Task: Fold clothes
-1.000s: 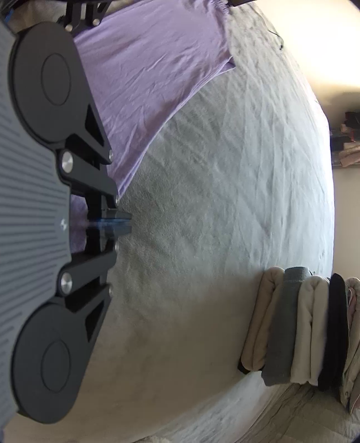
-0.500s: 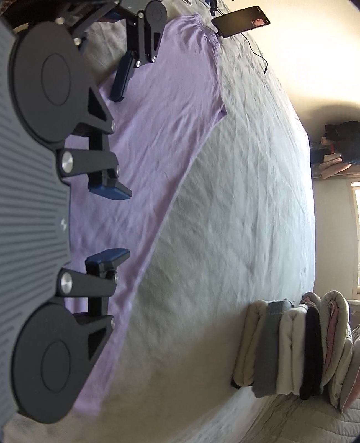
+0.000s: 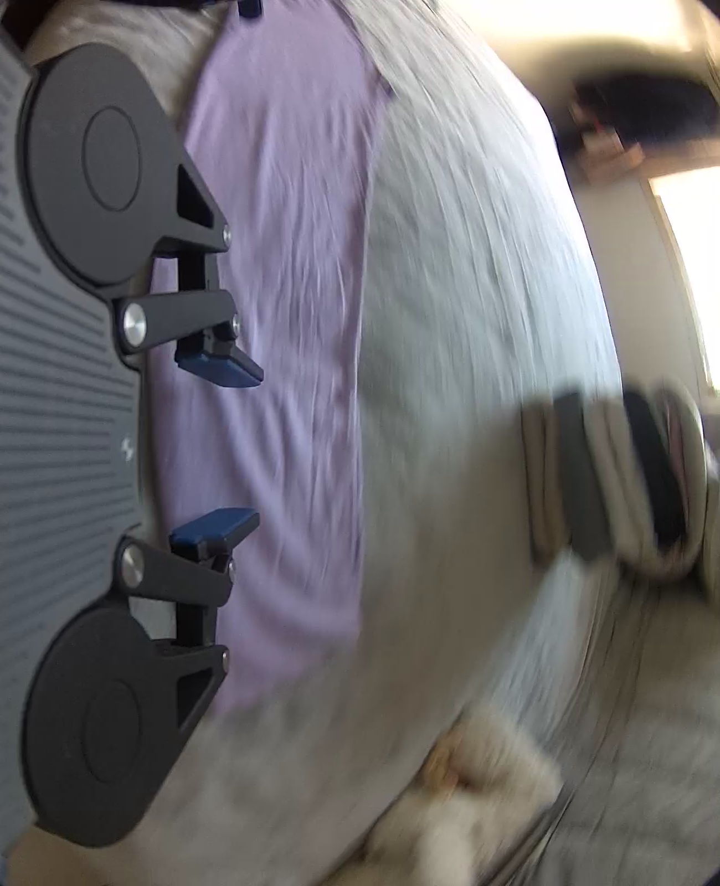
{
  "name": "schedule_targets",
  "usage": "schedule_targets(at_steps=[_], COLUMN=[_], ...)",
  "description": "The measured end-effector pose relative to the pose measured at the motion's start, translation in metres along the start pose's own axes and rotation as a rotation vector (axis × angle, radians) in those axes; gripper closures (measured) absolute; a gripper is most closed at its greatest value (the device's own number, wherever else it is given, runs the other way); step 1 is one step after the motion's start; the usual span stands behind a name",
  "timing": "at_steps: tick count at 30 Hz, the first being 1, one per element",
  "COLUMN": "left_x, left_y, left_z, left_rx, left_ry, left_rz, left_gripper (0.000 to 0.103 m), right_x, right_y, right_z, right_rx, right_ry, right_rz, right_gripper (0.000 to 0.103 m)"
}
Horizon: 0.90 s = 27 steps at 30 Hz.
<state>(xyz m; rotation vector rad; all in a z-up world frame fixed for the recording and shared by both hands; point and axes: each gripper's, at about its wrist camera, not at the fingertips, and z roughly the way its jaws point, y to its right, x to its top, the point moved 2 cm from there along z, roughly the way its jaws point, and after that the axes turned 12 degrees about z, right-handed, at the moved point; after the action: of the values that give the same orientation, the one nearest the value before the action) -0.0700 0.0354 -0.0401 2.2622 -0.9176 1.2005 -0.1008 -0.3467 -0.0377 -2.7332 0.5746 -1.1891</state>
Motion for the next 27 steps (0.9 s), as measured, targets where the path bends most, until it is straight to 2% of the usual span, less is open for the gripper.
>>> schedule_targets(at_steps=[5, 9, 12, 16, 18, 19, 20, 22, 25, 27], left_x=[0.007, 0.015, 0.022, 0.020, 0.015, 0.011, 0.007, -0.002, -0.013, -0.015], left_y=[-0.025, -0.041, -0.051, -0.058, -0.062, -0.064, -0.066, -0.073, -0.088, -0.093], left_z=[-0.008, -0.013, -0.017, -0.027, -0.027, -0.027, -0.026, -0.023, -0.010, -0.005], left_rx=[0.141, 0.234, 0.262, 0.266, 0.269, 0.265, 0.256, 0.212, 0.058, -0.011], left_ry=[-0.003, -0.057, -0.110, -0.120, -0.108, -0.094, -0.069, -0.005, 0.020, 0.044], left_rz=[-0.100, -0.151, -0.185, -0.203, -0.212, -0.225, -0.248, -0.332, -0.519, -0.587], left_gripper=[0.014, 0.014, 0.014, 0.014, 0.014, 0.014, 0.014, 0.014, 0.018, 0.018], right_x=[0.004, 0.009, 0.013, 0.009, 0.006, 0.005, 0.005, 0.009, 0.016, 0.020], right_y=[0.034, 0.047, 0.053, 0.054, 0.052, 0.050, 0.048, 0.043, 0.032, 0.019], right_z=[-0.009, -0.005, 0.004, 0.014, 0.019, 0.019, 0.018, 0.016, 0.009, 0.004], right_rx=[-0.115, -0.199, -0.253, -0.252, -0.247, -0.234, -0.220, -0.194, -0.142, -0.105], right_ry=[0.052, 0.093, 0.095, 0.079, 0.079, 0.080, 0.081, 0.084, 0.098, 0.112], right_rz=[0.127, 0.152, 0.155, 0.163, 0.150, 0.153, 0.159, 0.172, 0.193, 0.185], right_gripper=[0.049, 0.049, 0.049, 0.050, 0.061, 0.073, 0.092, 0.095, 0.095, 0.095])
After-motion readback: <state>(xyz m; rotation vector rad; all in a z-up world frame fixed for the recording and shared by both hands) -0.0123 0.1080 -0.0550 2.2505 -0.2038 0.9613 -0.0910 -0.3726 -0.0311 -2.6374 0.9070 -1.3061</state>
